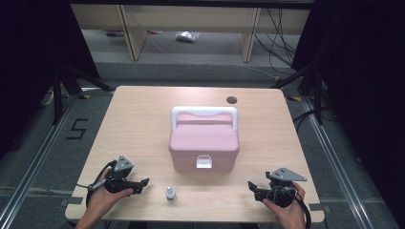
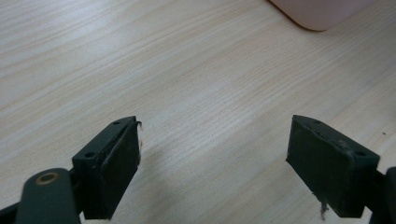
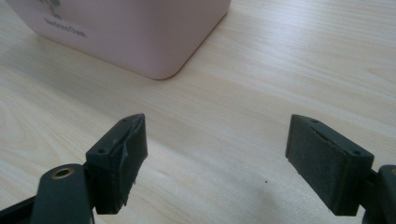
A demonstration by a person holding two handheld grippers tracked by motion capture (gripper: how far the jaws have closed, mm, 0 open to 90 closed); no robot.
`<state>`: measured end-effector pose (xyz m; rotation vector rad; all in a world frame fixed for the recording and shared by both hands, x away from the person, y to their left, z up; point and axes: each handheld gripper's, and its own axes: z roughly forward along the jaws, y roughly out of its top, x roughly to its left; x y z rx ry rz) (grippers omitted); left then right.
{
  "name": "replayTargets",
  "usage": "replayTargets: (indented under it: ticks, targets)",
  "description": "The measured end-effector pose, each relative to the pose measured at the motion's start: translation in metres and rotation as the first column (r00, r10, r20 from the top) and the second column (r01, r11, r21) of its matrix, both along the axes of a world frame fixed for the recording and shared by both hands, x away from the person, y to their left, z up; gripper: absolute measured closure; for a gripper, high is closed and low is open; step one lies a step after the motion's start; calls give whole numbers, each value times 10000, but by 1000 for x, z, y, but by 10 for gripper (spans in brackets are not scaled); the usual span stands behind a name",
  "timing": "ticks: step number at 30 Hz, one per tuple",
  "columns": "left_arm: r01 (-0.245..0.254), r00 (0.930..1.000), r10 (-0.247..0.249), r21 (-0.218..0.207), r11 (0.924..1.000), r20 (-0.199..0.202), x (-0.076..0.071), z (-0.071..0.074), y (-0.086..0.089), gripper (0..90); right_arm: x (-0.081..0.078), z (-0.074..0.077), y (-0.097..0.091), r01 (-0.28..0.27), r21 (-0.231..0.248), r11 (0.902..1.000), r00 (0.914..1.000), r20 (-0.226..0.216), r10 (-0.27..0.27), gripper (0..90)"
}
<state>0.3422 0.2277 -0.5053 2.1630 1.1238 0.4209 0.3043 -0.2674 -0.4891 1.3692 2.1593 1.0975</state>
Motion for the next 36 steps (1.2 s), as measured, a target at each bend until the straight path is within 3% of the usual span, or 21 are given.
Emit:
replayTargets:
  ticks: [1,3,5,10,12,13,15,19,20,22,23,24,25,26,27,29,30,31,32,34,36]
  targets:
    - [24,10000,-24,4,10000,5,0,1,0,165,1,0,-2,-154,-322,9994,9991,386,166,221]
    - [2,10000,-2,9,10000,17,0,1,0,165,1,0,-1,-256,-44,9997,9992,321,257,223]
    - [-28,10000,28,-7,10000,37,0,1,0,165,1,1,-1,-128,-297,9995,9992,362,139,223]
    - [56,10000,-56,54,10000,2,0,1,0,165,-1,2,1,-166,-8,9999,9996,218,166,233]
    - [60,10000,-60,74,10000,10,0,1,0,165,0,2,0,-314,-189,9993,9985,438,322,241]
    - [56,10000,-56,66,10000,4,0,1,0,165,-1,1,3,-224,41,9997,9993,297,222,246]
    - [49,10000,-49,63,10000,10,0,1,0,165,0,3,3,-403,-249,9989,9978,518,415,250]
    - [-174,9998,175,-100,9998,119,0,-1,-2,165,-1,5,10,-863,-79,9962,9944,610,866,254]
    - [-124,9999,125,-85,9999,113,0,0,-2,165,-2,6,12,-834,-176,9964,9947,589,843,255]
    - [52,10000,-52,49,10000,37,0,1,-1,166,-4,7,15,-815,96,9966,9958,418,810,256]
    - [-187,9997,188,-96,9998,133,0,-1,-2,166,-3,7,19,-1096,102,9939,9925,548,1089,259]
    - [-185,9997,186,-83,9998,133,0,-1,-2,166,-5,9,23,-1059,222,9941,9937,395,1049,248]
    - [-185,9997,186,-83,9998,133,0,-1,-2,166,-4,9,25,-1324,144,9911,9895,602,1313,238]
    - [91,10000,-91,94,9999,17,0,1,-1,166,-5,12,29,-1377,-29,9905,9888,571,1376,239]
    - [74,10000,-75,72,9999,3,0,0,-2,166,-5,13,33,-1512,-192,9883,9846,858,1523,241]
    - [36,10000,-36,58,10000,4,0,0,-2,166,-5,16,40,-1753,-68,9845,9817,741,1753,247]
    - [11,10000,-11,14,10000,37,0,0,-3,166,-7,17,45,-1589,68,9873,9858,563,1583,247]
    - [-133,9998,134,-76,9999,116,0,-1,-4,166,-4,16,46,-1928,-177,9811,9779,785,1936,249]
    - [104,9999,-104,105,9999,8,0,1,-2,166,-5,16,49,-2019,-170,9793,9771,659,2025,254]
    - [55,10000,-55,66,10000,20,0,0,-2,167,-6,16,55,-2090,-85,9779,9765,518,2091,257]
    - [-5,10000,5,26,10000,20,0,0,-3,167,-4,15,59,-2339,-241,9720,9686,805,2351,259]
